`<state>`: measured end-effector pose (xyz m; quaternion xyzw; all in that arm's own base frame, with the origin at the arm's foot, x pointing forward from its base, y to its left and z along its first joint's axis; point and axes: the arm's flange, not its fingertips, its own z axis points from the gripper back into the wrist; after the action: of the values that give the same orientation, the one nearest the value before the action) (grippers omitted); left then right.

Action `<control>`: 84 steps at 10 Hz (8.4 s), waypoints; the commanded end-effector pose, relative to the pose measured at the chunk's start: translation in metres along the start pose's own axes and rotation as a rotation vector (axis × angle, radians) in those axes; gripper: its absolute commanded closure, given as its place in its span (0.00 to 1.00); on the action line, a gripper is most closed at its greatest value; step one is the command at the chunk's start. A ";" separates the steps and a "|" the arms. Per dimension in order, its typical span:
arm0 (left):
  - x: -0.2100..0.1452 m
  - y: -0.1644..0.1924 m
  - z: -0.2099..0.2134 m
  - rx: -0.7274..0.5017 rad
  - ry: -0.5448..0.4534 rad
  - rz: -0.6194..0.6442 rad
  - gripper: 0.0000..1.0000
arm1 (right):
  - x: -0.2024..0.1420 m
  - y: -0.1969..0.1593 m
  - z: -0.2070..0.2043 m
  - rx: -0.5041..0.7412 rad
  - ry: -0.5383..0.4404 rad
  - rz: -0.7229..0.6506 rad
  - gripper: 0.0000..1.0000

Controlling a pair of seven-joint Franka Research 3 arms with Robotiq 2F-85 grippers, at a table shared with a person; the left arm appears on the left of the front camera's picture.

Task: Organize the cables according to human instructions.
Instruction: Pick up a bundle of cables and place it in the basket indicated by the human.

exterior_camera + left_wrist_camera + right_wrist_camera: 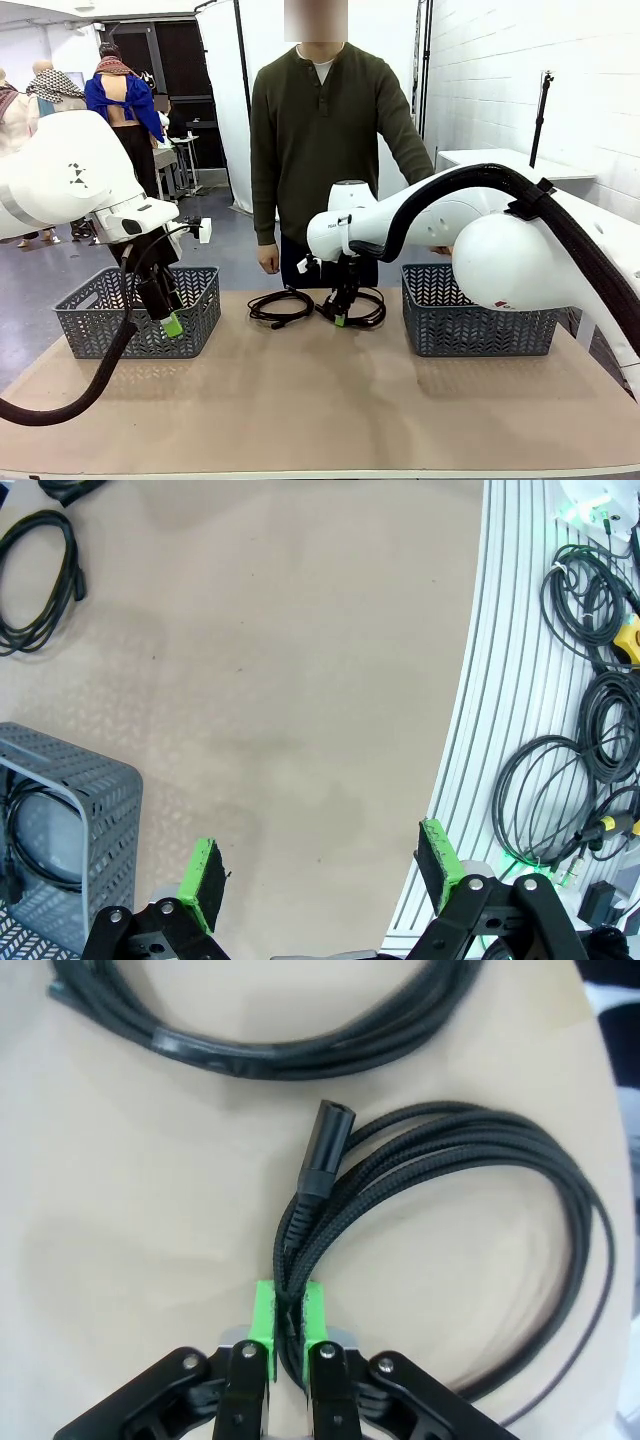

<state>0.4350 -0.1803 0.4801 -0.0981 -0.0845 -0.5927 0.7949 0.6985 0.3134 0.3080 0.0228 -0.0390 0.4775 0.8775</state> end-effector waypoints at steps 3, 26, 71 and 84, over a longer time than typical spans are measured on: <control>0.000 0.000 0.001 0.009 -0.006 0.002 0.00 | 0.003 -0.004 0.055 -0.132 -0.013 -0.151 1.00; 0.000 0.000 0.001 0.009 -0.006 0.002 0.00 | -0.135 0.026 0.228 -0.001 0.041 0.503 1.00; 0.000 0.000 0.001 0.009 -0.006 0.002 0.00 | -0.231 0.035 0.234 -0.118 -0.053 0.114 0.00; 0.000 0.000 0.001 0.009 -0.006 0.002 0.00 | -0.210 0.174 0.193 -0.059 -0.254 0.340 0.00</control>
<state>0.4352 -0.1801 0.4802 -0.0982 -0.0848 -0.5925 0.7950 0.4345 0.2192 0.4882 0.0414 -0.1728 0.5647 0.8059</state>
